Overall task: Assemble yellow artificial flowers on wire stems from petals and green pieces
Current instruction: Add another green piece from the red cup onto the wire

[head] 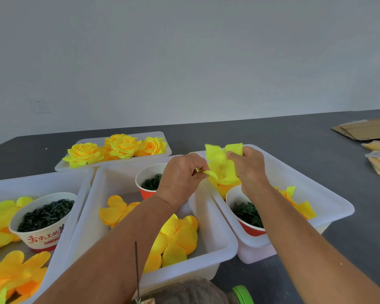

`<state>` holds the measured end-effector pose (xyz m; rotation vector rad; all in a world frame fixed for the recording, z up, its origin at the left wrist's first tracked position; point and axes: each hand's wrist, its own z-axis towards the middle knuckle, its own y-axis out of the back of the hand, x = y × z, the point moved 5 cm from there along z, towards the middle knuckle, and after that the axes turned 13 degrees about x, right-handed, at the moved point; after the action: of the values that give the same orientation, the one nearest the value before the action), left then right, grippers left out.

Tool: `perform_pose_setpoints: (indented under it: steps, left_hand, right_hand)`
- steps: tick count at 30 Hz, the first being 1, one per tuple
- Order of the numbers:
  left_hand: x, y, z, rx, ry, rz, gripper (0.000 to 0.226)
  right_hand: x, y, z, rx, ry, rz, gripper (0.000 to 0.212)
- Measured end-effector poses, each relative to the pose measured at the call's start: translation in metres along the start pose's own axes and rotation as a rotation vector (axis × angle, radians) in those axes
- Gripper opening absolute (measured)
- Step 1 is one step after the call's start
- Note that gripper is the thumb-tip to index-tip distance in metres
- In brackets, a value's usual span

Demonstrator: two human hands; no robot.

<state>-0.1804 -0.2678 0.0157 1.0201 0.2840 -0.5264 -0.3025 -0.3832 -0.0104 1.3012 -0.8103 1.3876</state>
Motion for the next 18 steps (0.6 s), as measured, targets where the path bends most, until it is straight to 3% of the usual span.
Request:
perform_pose_setpoints:
  steps: [4,8,13,18]
  left_hand:
    - [0.006,0.003,0.0,-0.059,0.091,-0.075,0.007]
    - [0.017,0.012,-0.002,-0.208,0.219,-0.276,0.009]
    - [0.021,0.007,-0.005,-0.255,0.339,-0.758,0.016]
    - [0.032,0.013,-0.009,-0.412,0.438,-0.917,0.018]
  right_hand:
    - [-0.011,0.017,0.0,-0.204,-0.07,0.203,0.03]
    - [-0.016,0.02,0.0,-0.238,-0.097,0.359,0.024]
    - [-0.014,0.022,-0.003,-0.283,-0.097,0.429,0.011]
    - [-0.013,0.034,-0.006,-0.458,-0.092,0.408,0.022]
